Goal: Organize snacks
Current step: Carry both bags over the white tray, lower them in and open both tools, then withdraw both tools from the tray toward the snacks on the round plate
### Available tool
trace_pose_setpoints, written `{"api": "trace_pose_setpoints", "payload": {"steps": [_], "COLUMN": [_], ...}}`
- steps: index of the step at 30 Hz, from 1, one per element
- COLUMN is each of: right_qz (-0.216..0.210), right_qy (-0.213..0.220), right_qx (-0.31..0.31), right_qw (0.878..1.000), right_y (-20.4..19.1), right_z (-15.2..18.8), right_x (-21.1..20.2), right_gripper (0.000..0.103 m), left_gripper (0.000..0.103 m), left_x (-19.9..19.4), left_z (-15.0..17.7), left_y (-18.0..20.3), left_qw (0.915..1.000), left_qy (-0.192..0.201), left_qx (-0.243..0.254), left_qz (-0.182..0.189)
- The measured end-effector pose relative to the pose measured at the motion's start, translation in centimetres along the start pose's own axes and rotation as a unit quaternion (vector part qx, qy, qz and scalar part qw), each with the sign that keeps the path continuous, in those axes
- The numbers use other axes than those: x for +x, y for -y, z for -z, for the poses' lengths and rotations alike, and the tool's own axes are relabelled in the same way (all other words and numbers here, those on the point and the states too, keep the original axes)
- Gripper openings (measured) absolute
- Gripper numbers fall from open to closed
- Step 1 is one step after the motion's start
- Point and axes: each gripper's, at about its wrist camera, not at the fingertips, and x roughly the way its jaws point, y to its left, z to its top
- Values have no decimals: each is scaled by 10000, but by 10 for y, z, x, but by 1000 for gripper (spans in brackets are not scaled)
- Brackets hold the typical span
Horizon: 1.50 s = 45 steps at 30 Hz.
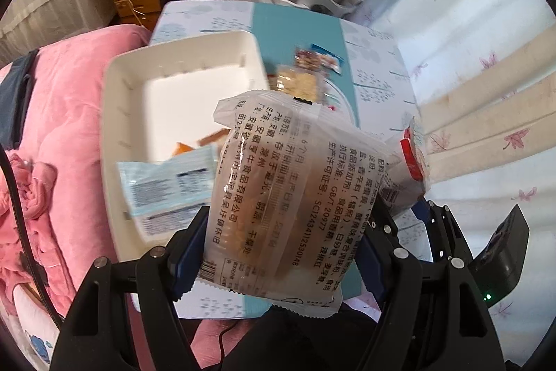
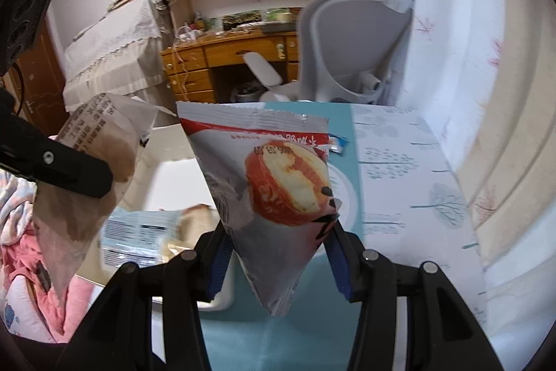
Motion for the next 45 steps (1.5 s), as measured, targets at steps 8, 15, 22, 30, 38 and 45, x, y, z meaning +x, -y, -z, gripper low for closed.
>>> {"api": "trace_pose_setpoints", "payload": {"steps": [8, 15, 22, 30, 38, 45], "right_qz": [-396, -611, -717, -637, -584, -536], "right_qy": [35, 39, 27, -128, -433, -733], "right_qx": [53, 62, 77, 202, 474, 702], "right_qw": [9992, 9981, 9974, 9977, 9962, 9934], "right_y": [-51, -81, -97, -95, -79, -57], "right_z": [-3, -9, -17, -15, -10, 1], "right_x": [7, 22, 36, 42, 41, 34], "right_gripper": [50, 50, 52, 82, 82, 82], "left_gripper": [74, 74, 80, 91, 91, 91], "left_x": [-17, -23, -21, -21, -11, -2], "left_z": [-2, -14, -25, -30, -24, -18], "left_y": [-51, -81, -99, -110, -96, -67], "left_qw": [9996, 9984, 9966, 9944, 9964, 9975], "left_qy": [256, 564, 817, 1011, 767, 556], "left_qx": [-4, 58, 28, -150, -2, 282], "left_qz": [-148, -26, 95, 277, 363, 333]}}
